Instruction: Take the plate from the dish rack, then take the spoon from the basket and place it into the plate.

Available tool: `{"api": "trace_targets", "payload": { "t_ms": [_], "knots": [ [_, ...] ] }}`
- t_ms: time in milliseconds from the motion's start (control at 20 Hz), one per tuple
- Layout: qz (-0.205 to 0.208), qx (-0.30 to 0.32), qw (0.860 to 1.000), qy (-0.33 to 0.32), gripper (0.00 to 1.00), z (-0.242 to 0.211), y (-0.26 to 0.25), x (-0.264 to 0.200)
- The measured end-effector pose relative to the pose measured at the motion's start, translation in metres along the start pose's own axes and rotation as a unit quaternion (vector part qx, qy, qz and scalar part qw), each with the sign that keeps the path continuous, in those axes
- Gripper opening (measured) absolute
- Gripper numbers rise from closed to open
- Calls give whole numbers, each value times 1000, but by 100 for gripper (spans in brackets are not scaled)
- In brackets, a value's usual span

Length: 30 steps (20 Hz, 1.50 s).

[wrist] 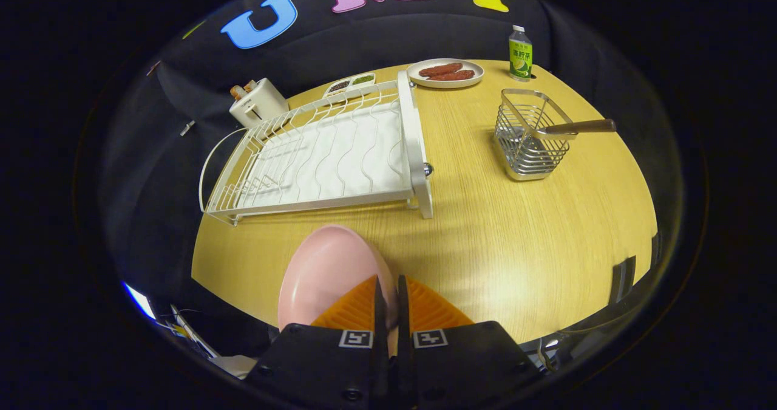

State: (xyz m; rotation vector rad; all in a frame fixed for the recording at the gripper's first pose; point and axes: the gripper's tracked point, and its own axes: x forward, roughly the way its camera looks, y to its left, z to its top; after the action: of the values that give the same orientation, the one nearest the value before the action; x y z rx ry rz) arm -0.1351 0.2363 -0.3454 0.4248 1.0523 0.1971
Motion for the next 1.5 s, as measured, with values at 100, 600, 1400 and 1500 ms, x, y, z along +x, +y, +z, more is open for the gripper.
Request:
{"api": "trace_targets", "payload": {
  "t_ms": [100, 600, 1400, 1500],
  "knots": [
    [-1, 9, 1000, -4, 9, 4, -2, 12],
    [-79, -59, 995, -1, 28, 7, -48, 29],
    [-96, -160, 968, -165, 50, 177, -183, -66],
    [-89, -162, 972, -146, 50, 172, -190, -50]
  ]
}}
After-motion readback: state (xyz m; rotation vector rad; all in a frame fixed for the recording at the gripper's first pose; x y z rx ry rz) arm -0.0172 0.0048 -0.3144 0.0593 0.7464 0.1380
